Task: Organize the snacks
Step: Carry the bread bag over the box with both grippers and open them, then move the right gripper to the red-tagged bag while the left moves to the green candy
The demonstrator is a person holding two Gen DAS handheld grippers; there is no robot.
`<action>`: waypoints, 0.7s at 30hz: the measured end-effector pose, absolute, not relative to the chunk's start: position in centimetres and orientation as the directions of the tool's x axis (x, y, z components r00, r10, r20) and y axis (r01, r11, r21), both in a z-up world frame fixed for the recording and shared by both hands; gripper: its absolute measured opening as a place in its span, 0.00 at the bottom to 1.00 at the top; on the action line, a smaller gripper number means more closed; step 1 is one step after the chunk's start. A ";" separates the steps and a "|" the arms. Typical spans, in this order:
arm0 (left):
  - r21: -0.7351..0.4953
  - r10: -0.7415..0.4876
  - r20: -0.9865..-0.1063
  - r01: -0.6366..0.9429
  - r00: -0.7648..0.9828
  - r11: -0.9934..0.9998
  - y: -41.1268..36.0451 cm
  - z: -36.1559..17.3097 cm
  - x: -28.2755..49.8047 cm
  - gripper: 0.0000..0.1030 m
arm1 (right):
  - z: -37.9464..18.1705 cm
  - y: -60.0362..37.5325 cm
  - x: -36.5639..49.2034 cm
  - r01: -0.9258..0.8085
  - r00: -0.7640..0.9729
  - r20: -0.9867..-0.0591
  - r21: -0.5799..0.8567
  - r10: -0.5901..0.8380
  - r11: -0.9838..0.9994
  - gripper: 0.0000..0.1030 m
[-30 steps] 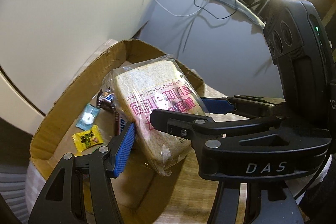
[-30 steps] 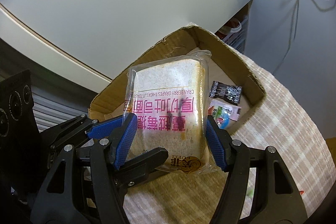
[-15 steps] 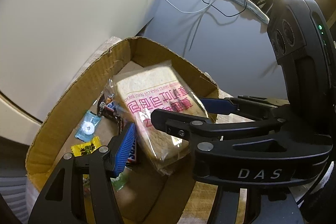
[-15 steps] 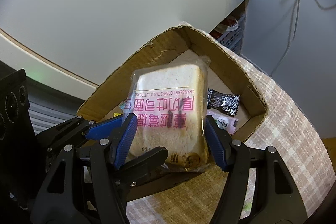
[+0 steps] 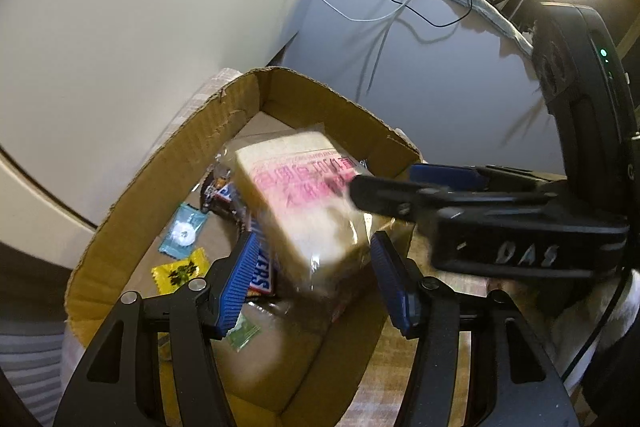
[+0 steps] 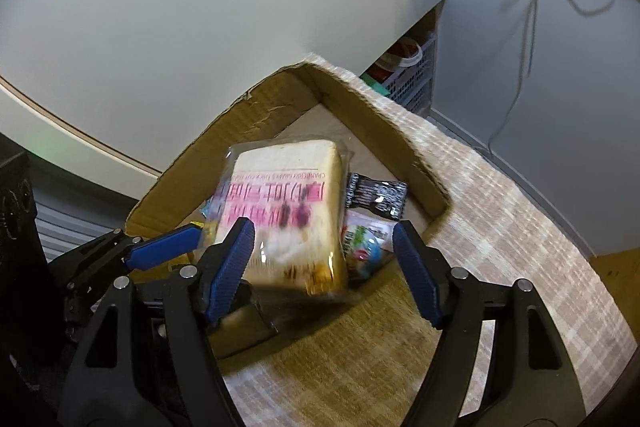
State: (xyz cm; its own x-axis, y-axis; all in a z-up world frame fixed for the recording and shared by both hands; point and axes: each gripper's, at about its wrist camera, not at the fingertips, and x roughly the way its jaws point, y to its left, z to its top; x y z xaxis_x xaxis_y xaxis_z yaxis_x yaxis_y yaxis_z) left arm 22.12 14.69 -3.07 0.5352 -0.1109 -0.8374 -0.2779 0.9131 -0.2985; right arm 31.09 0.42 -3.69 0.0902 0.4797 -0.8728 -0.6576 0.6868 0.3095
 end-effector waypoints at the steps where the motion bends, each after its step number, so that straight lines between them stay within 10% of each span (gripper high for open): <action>1: -0.294 -0.107 -0.839 -0.278 0.534 0.915 14.7 -3.0 22.0 0.55 | -3.4 -0.2 31.1 -0.652 0.096 -0.870 0.313 0.484 0.691 0.72; 21: -0.294 -0.157 -0.804 -0.153 0.574 0.943 9.9 0.3 20.3 0.55 | -1.8 -14.4 31.1 -0.464 0.241 -0.852 0.319 0.464 0.827 0.72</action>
State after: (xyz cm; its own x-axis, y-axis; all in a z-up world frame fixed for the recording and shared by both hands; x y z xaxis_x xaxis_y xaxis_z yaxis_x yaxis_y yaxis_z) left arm 20.31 9.88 0.27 0.5740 -0.1572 -0.8036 -0.1534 0.9434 -0.2942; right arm 31.06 -14.37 -1.82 0.2412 0.4639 -0.8524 -0.4636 0.8267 0.3188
